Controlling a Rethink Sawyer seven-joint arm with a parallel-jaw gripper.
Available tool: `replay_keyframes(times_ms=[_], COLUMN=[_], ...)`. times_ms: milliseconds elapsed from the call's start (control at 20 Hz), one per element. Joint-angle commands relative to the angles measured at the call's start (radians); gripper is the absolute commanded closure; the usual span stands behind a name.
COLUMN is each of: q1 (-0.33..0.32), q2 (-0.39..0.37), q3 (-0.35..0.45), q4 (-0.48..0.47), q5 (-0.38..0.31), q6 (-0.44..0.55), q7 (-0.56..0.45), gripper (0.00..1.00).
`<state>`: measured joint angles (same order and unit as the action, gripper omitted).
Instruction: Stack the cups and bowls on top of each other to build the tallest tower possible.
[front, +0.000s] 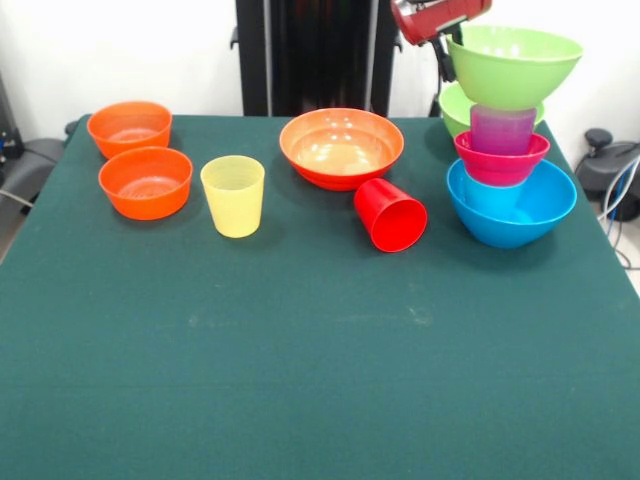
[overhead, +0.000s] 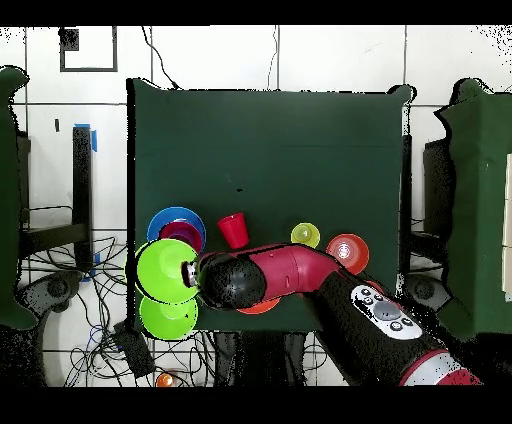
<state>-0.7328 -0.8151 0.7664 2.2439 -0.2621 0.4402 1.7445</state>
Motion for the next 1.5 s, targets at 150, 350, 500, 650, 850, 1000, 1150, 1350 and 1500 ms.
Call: replay_keyframes(times_ms=[150,350,500,650,850,1000,1150,1350,1500], q1=[0.008,0.011,0.014,0.009,0.008,0.009,0.009,0.008,0.008], q2=[0.017,0.019,0.019,0.014,0.027,0.027,0.023,0.024,0.024], q3=[0.005,0.006,0.004,0.006,0.005,0.007,0.007,0.007,0.007], q4=[-0.024,-0.023,-0.023,-0.033,-0.047,-0.044,-0.04,-0.041,-0.04], q5=[-0.052,-0.05,-0.051,-0.048,-0.053,-0.051,-0.049,-0.049,-0.049], q6=[-0.016,-0.02,-0.024,-0.003,0.001,-0.005,-0.007,-0.005,-0.004], q7=[0.01,0.014,0.017,0.006,-0.004,0.0,0.003,0.002,0.001], gripper=[1.0,1.0,1.0,1.0,1.0,1.0,1.0,1.0,1.0])
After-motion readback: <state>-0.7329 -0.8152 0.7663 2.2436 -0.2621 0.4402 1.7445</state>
